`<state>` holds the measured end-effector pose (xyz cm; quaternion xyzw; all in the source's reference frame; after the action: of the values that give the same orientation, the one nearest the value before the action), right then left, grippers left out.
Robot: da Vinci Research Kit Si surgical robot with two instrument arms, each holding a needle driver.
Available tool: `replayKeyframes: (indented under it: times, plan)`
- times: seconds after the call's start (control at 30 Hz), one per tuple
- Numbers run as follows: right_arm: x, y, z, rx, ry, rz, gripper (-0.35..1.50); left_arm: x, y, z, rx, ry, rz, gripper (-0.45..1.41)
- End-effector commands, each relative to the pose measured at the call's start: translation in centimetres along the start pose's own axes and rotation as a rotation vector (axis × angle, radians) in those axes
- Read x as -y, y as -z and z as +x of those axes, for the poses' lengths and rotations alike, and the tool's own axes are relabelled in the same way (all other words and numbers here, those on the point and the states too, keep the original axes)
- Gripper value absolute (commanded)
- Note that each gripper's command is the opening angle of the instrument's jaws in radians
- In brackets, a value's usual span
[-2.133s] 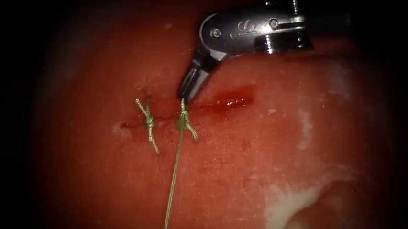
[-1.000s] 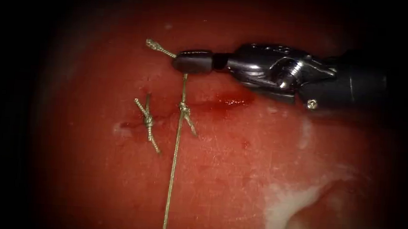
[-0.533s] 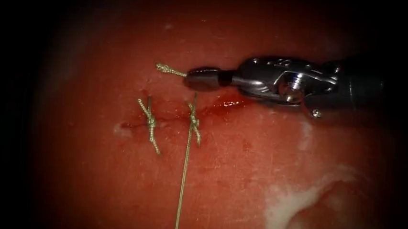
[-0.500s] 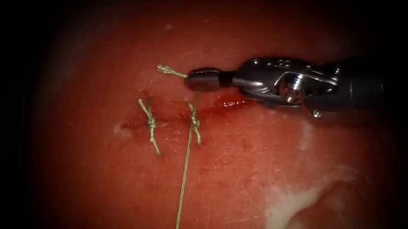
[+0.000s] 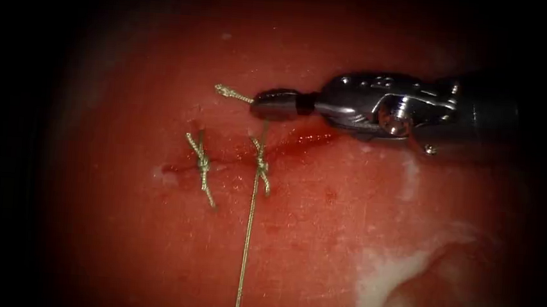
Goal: Wound Closure
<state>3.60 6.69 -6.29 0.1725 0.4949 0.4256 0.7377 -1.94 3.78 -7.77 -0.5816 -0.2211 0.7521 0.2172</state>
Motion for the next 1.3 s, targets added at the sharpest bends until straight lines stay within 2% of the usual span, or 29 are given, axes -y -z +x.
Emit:
replayKeyframes:
  times: [0.03,0.13,0.23,0.27,0.3,0.33,0.37,0.47,0.53,0.63,0.7,0.83,0.9,1.07,1.13,1.17,1.3]
  plan:
    - [0.0,-0.09,-0.01,-0.005,0.0,-0.007,-0.35,-0.06,-0.05,-0.07,0.002,0.003,-0.006,-0.35]
    - [0.02,-0.1,-0.04,0.003,0.013,0.006,-0.35,-0.05,-0.02,-0.04,0.002,0.005,-0.01,-0.35]
    - [0.06,-0.06,-0.03,-0.075,-0.006,0.061,-0.35,0.07,0.09,0.18,-0.008,-0.001,0.008,-0.35]
    - [0.06,-0.02,0.0,-0.129,-0.019,0.068,0.14,0.16,0.17,0.34,-0.015,-0.01,0.028,-0.35]
    - [0.06,-0.01,0.03,-0.15,-0.024,0.044,0.46,0.21,0.21,0.4,-0.017,-0.015,0.033,-0.35]
    - [0.06,0.01,0.06,-0.177,-0.026,-0.007,1.28,0.25,0.24,0.46,-0.02,-0.02,0.044,-0.35]
    - [0.06,0.08,0.11,-0.182,-0.035,-0.023,1.32,0.37,0.31,0.58,-0.019,-0.03,0.06,-0.35]
    - [0.03,0.23,0.22,-0.19,-0.047,-0.037,1.32,0.54,0.41,0.7,-0.005,-0.061,0.09,-0.35]
    - [-0.02,0.49,0.37,-0.214,-0.026,-0.058,1.35,0.75,0.59,0.83,-0.002,-0.08,0.119,-0.35]
    - [-0.03,0.67,0.44,-0.214,-0.014,-0.083,1.42,0.92,0.77,0.96,0.013,-0.105,0.151,-0.35]
    - [-0.01,0.85,0.49,-0.211,0.007,-0.104,1.42,1.07,0.96,1.13,0.021,-0.125,0.176,-0.35]
    - [0.06,1.07,0.58,-0.193,0.028,-0.077,1.45,1.28,1.2,1.39,0.049,-0.173,0.2,-0.35]
    - [0.22,1.14,0.64,-0.184,0.067,-0.085,1.47,1.43,1.33,1.58,0.072,-0.217,0.218,-0.35]
    - [0.58,1.18,0.79,-0.166,0.142,-0.082,1.42,1.68,1.54,1.78,0.131,-0.296,0.277,-0.35]
    - [0.83,1.12,0.85,-0.16,0.156,-0.055,1.4,1.86,1.67,1.84,0.172,-0.336,0.313,-0.35]
    - [1.06,0.97,0.86,-0.15,0.183,-0.024,1.37,2.01,1.8,1.87,0.195,-0.352,0.341,-0.35]
    - [1.31,0.67,0.83,-0.094,0.225,0.037,1.25,2.11,1.95,1.93,0.219,-0.394,0.361,-0.35]
